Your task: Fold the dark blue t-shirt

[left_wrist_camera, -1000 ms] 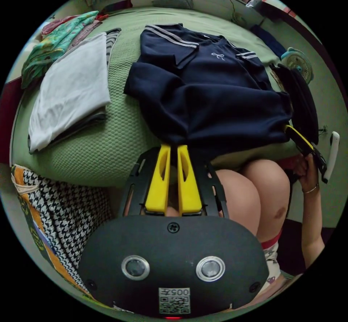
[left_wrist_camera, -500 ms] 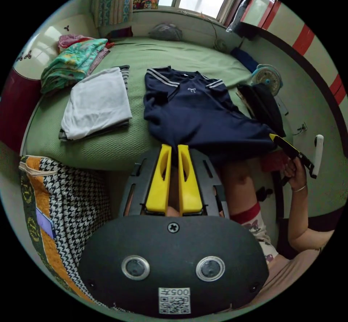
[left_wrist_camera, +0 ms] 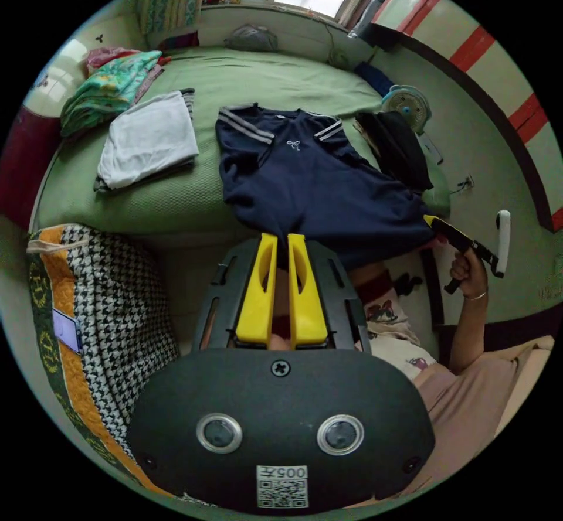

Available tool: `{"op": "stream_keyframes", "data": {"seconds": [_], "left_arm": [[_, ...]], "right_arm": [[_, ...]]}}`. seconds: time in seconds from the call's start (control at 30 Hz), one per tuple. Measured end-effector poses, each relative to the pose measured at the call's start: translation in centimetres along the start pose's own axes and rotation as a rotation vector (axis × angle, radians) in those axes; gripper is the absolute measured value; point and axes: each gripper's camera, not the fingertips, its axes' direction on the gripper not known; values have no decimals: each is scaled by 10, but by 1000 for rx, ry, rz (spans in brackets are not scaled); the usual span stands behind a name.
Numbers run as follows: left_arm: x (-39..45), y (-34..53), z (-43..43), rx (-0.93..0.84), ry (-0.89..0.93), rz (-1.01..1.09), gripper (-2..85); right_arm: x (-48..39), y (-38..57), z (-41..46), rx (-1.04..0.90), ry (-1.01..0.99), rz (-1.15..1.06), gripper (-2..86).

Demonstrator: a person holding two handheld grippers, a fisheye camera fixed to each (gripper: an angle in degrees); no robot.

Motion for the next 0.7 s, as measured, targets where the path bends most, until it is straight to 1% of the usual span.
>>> {"op": "stream_keyframes", "data": {"seconds": [0.07,0.2,0.33,0.43,0.57,0.7], "left_arm": [[3,0,-15,17,4,13,45],[-10,-5,-31,66,73,-59,45],[-17,-16,-18,11,36,-104,44],[-19,-23,-13,-3,17,-106,45],[-26,-32,-13,8,46,-105,46],[-35,-47,-9,28,93,-77,47]], "right_arm": [[-2,-3,-19,17,25,-24,12],[1,-9,-36,79,-18,-11,14],[7,-23,-18,23,-55,45,11],[5,-32,-11,22,-37,58,4],[4,-46,-4,16,-26,54,-9],[6,-63,4,2,-47,69,-4]]}}
